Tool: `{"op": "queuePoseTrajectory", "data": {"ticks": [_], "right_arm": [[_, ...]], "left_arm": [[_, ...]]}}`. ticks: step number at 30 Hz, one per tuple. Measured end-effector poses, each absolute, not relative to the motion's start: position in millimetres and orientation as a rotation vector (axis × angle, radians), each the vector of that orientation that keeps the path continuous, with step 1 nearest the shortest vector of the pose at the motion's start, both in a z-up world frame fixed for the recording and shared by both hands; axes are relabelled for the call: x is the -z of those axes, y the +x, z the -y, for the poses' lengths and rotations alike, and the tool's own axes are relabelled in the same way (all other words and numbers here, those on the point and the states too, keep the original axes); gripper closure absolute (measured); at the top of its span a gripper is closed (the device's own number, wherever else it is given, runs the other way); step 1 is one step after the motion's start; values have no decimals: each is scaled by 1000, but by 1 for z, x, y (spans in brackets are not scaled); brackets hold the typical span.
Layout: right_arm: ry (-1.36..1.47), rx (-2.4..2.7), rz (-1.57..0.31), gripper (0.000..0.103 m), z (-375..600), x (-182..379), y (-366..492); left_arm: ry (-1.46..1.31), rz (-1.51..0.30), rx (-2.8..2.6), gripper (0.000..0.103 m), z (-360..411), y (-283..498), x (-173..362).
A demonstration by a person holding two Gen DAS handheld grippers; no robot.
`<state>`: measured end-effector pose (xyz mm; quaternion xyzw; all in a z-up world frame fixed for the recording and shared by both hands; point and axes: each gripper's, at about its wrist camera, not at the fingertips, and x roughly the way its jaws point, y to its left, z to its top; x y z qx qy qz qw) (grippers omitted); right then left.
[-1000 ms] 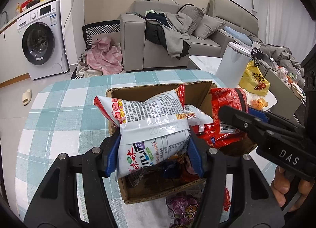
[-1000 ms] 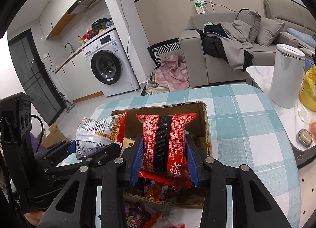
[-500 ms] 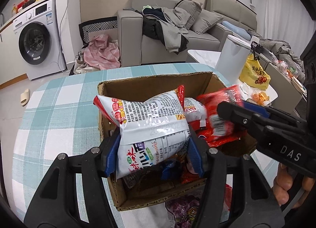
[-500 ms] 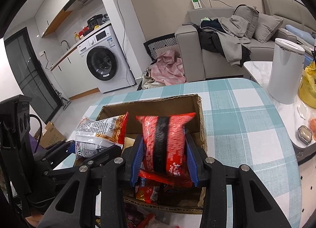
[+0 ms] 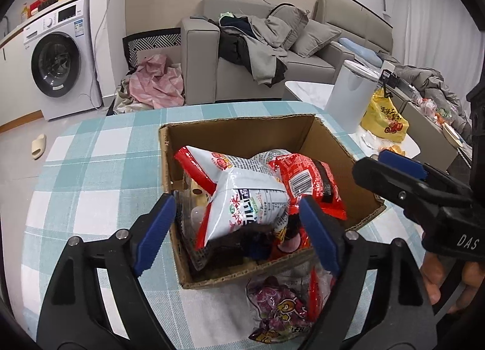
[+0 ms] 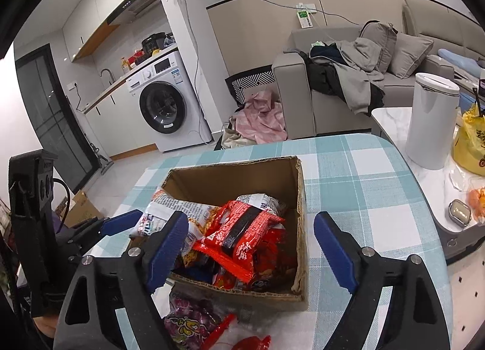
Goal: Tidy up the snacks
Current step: 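Withdraw both open tools from the box toward the purple candy bag and gum pack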
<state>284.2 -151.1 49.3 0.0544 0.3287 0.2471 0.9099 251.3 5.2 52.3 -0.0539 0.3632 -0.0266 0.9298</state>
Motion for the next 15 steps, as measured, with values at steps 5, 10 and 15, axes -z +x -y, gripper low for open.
{"op": "queuePoseTrajectory", "data": {"ticks": [5,10,15], "right_arm": [[126,-509,-675,1,159,-50,276],[123,-500,-686,0,164,-50,269],[123,-498,-686,0,167,-49,262]], "left_arm": [[-120,-746,53,17,-5,238,-57],[-111,-736,40,5,-6,224,-58],[-116,-719,31,1,-7,210,-60]]}}
